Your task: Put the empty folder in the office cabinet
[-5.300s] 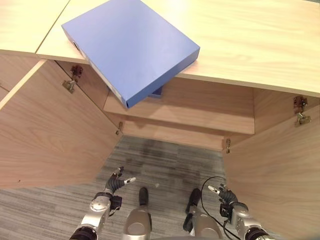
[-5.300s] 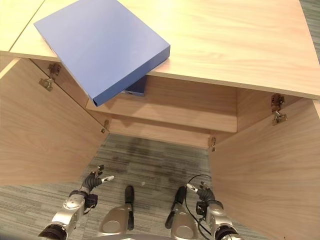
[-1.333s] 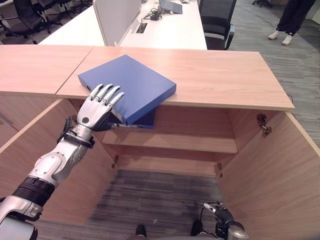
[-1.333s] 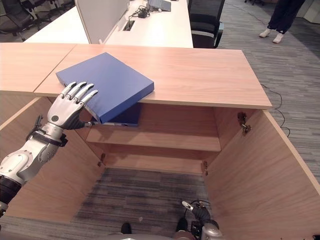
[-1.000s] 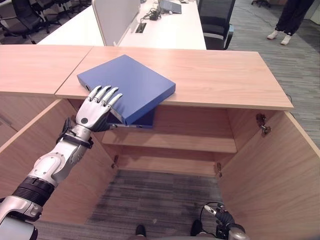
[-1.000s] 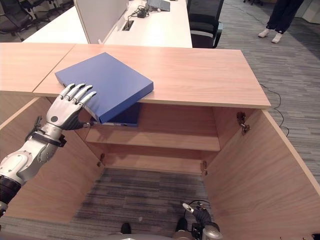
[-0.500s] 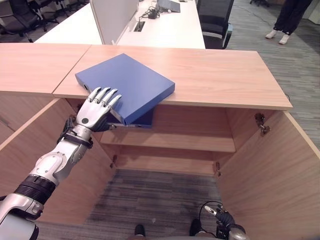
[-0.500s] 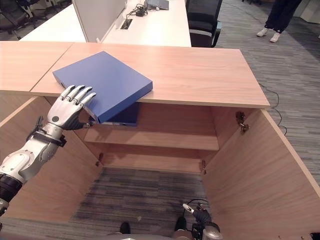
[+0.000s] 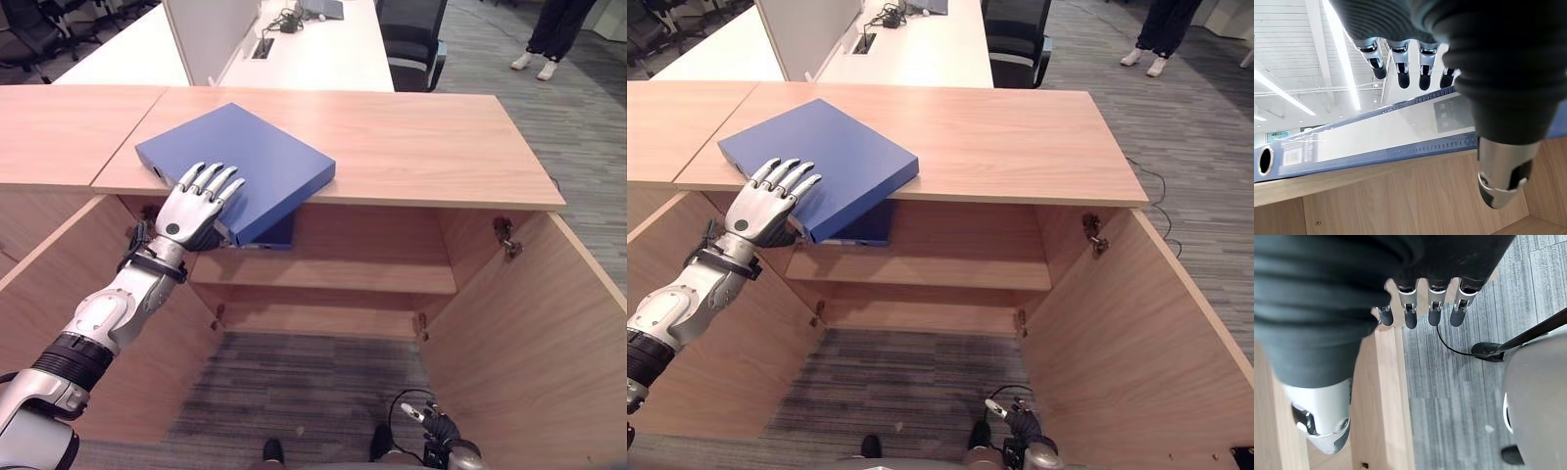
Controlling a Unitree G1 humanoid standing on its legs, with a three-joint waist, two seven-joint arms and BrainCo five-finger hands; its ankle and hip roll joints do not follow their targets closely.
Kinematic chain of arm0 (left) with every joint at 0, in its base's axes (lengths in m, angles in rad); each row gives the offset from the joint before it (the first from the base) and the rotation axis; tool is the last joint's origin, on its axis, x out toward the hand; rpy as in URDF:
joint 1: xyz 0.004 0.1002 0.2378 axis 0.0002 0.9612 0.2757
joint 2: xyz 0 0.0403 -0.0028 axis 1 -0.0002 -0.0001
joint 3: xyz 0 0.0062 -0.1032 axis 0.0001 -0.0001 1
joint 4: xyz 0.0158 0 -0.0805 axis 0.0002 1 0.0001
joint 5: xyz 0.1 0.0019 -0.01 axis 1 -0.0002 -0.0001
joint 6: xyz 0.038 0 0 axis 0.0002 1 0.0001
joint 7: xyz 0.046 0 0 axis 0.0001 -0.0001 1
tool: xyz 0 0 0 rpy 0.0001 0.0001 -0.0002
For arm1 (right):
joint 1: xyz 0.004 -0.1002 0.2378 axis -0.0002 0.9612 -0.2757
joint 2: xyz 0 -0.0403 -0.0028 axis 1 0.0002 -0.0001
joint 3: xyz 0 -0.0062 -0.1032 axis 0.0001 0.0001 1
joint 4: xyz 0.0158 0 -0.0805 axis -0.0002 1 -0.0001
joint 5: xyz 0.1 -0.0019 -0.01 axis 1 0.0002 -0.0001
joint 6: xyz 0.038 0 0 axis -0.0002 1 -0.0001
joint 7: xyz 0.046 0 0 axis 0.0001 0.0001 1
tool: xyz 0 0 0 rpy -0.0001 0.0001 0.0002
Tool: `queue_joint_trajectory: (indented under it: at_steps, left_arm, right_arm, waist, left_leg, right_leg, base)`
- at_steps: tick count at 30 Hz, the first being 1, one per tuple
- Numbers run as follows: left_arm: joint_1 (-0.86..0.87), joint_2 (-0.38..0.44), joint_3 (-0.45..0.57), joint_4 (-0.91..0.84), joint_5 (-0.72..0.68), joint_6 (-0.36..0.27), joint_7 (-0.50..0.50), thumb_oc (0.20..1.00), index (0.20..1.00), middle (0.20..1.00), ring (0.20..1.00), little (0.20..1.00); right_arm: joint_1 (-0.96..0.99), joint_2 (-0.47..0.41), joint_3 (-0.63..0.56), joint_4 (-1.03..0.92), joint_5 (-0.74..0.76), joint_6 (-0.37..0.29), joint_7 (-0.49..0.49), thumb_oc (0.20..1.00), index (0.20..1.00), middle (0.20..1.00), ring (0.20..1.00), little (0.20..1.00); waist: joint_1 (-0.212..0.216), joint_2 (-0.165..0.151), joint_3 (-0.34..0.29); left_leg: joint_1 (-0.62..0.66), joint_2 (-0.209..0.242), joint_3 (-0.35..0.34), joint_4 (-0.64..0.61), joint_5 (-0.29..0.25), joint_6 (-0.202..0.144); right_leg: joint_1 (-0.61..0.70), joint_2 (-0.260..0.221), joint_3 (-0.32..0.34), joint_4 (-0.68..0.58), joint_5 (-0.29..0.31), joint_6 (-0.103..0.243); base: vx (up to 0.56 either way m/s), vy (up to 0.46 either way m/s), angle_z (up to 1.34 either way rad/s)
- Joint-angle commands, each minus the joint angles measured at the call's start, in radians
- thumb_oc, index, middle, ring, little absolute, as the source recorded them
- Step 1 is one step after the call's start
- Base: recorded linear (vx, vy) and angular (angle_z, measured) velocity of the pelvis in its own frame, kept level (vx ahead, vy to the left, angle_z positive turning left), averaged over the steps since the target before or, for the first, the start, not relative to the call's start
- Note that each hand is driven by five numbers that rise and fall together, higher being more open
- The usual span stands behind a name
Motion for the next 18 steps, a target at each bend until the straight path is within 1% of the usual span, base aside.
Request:
queue_joint_trajectory:
  at_steps: [1, 7, 8, 9, 18]
  left_arm:
    - [-0.183, 0.012, -0.003, 0.078, -0.006, 0.016, 0.012, 1.0, 1.0, 1.0, 1.0, 1.0]
    - [-0.19, 0.008, -0.015, 0.088, -0.008, 0.015, 0.006, 1.0, 1.0, 1.0, 1.0, 1.0]
    - [-0.191, 0.008, -0.015, 0.091, -0.008, 0.016, 0.006, 0.539, 0.539, 0.539, 0.539, 0.539]
    - [-0.191, 0.009, -0.015, 0.09, -0.008, 0.016, 0.006, 0.2, 0.2, 0.2, 0.2, 0.2]
    - [-0.182, 0.005, -0.007, 0.089, -0.011, 0.016, -0.003, 0.2, 0.2, 0.2, 0.2, 0.2]
  right_arm:
    - [-0.054, -0.002, -0.012, 0.028, 0.02, -0.01, 0.006, 1.0, 1.0, 1.0, 1.0, 1.0]
    - [-0.053, -0.002, -0.013, 0.029, 0.024, -0.009, 0.006, 1.0, 1.0, 1.0, 1.0, 1.0]
    - [-0.054, -0.003, -0.015, 0.03, 0.025, -0.009, 0.006, 1.0, 1.0, 1.0, 1.0, 1.0]
    - [-0.055, -0.004, -0.017, 0.031, 0.026, -0.008, 0.005, 1.0, 1.0, 1.0, 1.0, 1.0]
    - [-0.055, -0.006, -0.025, 0.034, 0.034, -0.009, 0.002, 1.0, 1.0, 1.0, 1.0, 1.0]
  waist:
    - [0.002, 0.003, 0.032]
    - [-0.001, 0.003, 0.031]
    - [-0.001, 0.003, 0.031]
    - [0.0, 0.002, 0.031]
    - [0.0, 0.001, 0.028]
  left_leg:
    - [0.025, 0.022, -0.007, 0.011, -0.079, -0.022]
    - [0.028, 0.022, -0.004, 0.011, -0.082, -0.021]
    - [0.028, 0.021, -0.003, 0.011, -0.082, -0.02]
    - [0.028, 0.021, -0.003, 0.011, -0.082, -0.02]
    - [0.035, 0.018, 0.0, 0.011, -0.086, -0.018]
  right_leg:
    - [0.089, -0.053, 0.009, 0.048, -0.121, 0.124]
    - [0.09, -0.052, 0.011, 0.049, -0.124, 0.124]
    - [0.09, -0.051, 0.011, 0.05, -0.125, 0.124]
    - [0.09, -0.05, 0.012, 0.05, -0.126, 0.124]
    - [0.093, -0.049, 0.014, 0.053, -0.129, 0.122]
  base:
    - [0.02, 0.008, -0.05]
    - [0.01, 0.004, -0.01]
    - [0.0, 0.0, 0.0]
    - [0.0, 0.0, 0.0]
    - [0.0, 0.004, -0.01]
